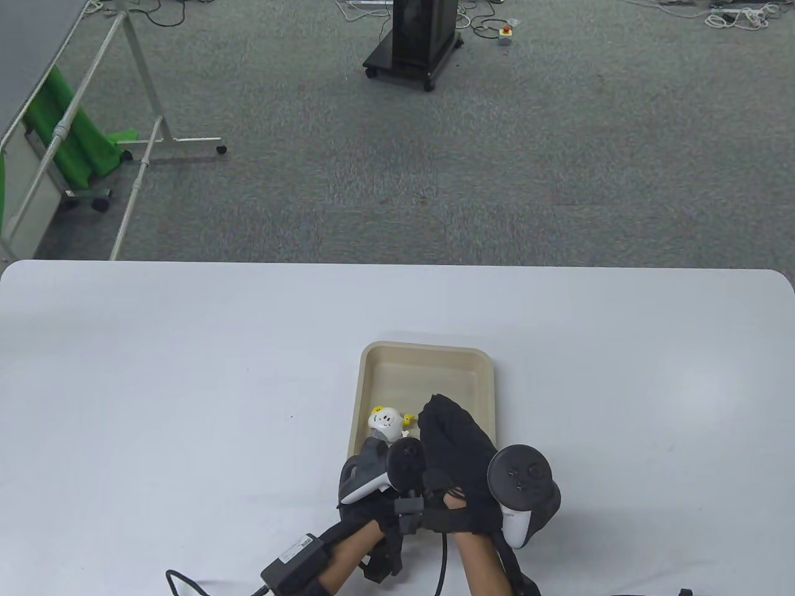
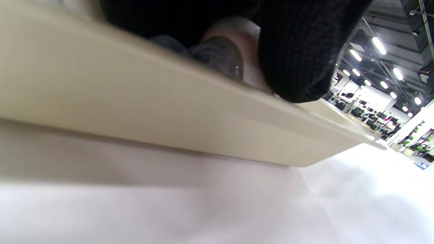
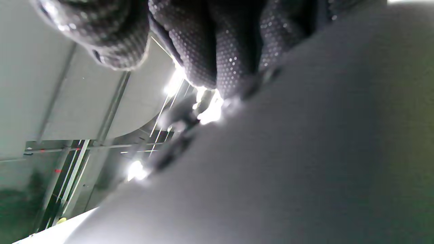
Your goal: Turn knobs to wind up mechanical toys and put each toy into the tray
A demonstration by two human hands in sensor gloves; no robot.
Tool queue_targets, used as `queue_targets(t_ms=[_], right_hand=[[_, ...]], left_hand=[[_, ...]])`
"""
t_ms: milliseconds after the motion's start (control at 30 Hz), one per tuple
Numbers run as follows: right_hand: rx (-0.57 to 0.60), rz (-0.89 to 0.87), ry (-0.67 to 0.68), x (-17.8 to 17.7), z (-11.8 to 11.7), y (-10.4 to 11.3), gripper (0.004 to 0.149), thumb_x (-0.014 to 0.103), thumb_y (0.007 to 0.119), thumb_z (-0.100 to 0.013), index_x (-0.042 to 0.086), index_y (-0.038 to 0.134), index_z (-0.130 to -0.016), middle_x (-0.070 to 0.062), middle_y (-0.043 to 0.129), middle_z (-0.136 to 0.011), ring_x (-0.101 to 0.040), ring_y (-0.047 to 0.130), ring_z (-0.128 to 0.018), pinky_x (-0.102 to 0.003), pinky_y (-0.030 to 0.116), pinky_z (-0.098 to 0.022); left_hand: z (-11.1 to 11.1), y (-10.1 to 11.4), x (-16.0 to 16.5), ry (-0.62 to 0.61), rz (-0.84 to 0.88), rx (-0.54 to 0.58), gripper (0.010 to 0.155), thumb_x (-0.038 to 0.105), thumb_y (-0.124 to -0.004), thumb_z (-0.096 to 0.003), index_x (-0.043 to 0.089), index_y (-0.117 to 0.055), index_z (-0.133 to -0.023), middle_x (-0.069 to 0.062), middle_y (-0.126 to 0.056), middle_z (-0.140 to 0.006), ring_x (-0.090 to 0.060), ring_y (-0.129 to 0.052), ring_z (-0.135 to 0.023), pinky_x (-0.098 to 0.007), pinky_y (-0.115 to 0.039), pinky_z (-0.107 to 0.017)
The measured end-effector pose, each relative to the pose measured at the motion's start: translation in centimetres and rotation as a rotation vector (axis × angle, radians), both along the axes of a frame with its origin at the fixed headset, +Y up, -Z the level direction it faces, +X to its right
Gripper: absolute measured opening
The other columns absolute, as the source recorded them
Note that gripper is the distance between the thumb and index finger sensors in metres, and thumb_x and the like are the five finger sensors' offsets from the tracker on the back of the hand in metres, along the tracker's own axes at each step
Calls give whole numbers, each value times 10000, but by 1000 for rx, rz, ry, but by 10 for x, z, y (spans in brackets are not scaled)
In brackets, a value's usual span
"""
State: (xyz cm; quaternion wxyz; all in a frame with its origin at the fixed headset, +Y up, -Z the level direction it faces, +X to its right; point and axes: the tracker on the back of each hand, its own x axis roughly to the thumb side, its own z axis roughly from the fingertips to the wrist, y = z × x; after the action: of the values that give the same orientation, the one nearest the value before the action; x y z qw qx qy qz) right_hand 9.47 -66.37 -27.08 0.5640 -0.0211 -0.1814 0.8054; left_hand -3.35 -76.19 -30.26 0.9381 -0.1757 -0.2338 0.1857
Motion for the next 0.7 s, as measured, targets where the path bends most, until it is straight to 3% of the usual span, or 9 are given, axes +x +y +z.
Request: queue_targets(t_ms=[200, 367, 467, 600, 700], right_hand=[[7, -2, -12, 1, 1, 0, 554, 483, 768, -447, 67, 806, -811, -177, 906, -736, -394, 919, -558, -538, 758, -465], [0, 16, -8, -3, 1, -3, 556, 483, 769, -445, 65, 807, -809, -179, 907, -734, -394, 919, -557, -539, 759, -462], [-14, 39, -9, -5, -1, -6, 560, 485, 770, -443, 66, 805, -812, -180, 904, -740, -397, 915, -563, -541, 756, -467], [-68, 129, -6, -9, -6, -13, 587, 494, 775, -438, 71, 781, -846, -190, 873, -791, -417, 889, -612, -555, 732, -504], [-143, 252, 6, -13, -11, -20, 636, 512, 777, -434, 92, 724, -909, -197, 797, -894, -441, 819, -724, -575, 675, -583]], left_hand=[[-1, 17, -13, 9, 98, 39, 798, 471, -867, -430, 98, -677, -1109, -191, -810, -1019, -431, -957, -813, -458, -898, -548], [-1, 60, -49, 46, 134, 274, 760, 494, -810, -461, 101, -693, -1100, -210, -804, -1015, -462, -939, -813, -483, -885, -543], [3, 80, -84, 128, 171, 441, 763, 508, -797, -465, 107, -686, -1105, -210, -784, -1033, -488, -913, -833, -506, -867, -553], [7, 88, -134, 244, 159, 591, 785, 531, -780, -475, 117, -642, -1127, -222, -724, -1072, -521, -848, -883, -540, -828, -583], [8, 78, -167, 333, 94, 666, 798, 545, -770, -479, 115, -622, -1135, -229, -686, -1092, -536, -805, -912, -559, -803, -602]])
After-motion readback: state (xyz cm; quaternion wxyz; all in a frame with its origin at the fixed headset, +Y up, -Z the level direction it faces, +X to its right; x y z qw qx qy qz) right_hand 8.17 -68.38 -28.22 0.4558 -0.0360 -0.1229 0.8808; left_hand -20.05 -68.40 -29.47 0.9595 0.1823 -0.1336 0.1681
